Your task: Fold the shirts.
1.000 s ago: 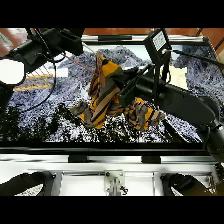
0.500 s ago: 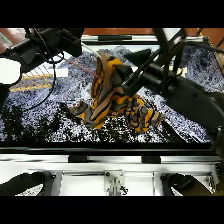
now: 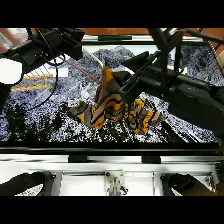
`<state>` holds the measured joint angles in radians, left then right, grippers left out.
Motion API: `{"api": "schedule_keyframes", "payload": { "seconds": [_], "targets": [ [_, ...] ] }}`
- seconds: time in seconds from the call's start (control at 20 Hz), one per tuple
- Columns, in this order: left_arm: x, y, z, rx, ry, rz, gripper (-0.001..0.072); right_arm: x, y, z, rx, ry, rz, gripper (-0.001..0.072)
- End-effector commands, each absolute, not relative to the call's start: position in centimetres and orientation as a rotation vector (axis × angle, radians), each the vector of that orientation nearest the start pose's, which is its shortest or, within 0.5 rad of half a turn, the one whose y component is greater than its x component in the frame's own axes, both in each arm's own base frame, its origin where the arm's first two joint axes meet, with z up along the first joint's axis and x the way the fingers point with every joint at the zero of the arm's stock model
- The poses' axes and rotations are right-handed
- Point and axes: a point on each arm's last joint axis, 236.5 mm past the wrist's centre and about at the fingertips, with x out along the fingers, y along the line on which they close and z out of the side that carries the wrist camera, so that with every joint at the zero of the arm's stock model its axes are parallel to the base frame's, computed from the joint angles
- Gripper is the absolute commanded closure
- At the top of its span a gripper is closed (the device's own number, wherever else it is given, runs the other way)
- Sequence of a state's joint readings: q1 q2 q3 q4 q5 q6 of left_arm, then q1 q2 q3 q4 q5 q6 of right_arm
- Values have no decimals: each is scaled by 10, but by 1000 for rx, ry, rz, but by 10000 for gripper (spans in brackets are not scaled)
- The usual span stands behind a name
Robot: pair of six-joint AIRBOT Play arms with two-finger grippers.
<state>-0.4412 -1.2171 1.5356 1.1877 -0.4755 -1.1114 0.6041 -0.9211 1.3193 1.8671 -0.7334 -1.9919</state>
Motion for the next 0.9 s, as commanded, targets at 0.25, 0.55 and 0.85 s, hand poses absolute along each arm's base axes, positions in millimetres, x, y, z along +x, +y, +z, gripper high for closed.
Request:
{"api": "schedule_keyframes", "payload": {
  "seconds": [0.25, 0.55, 0.85],
  "targets": [
    [448, -258, 327, 136, 108, -626, 653, 333, 280, 269, -287, 329, 790, 418],
    [447, -259, 322, 142, 127, -634, 653, 346, 283, 298, -247, 202, 760, 638],
    [449, -257, 318, 166, 133, -625, 653, 340, 281, 306, -204, 198, 761, 288]
  ]
}}
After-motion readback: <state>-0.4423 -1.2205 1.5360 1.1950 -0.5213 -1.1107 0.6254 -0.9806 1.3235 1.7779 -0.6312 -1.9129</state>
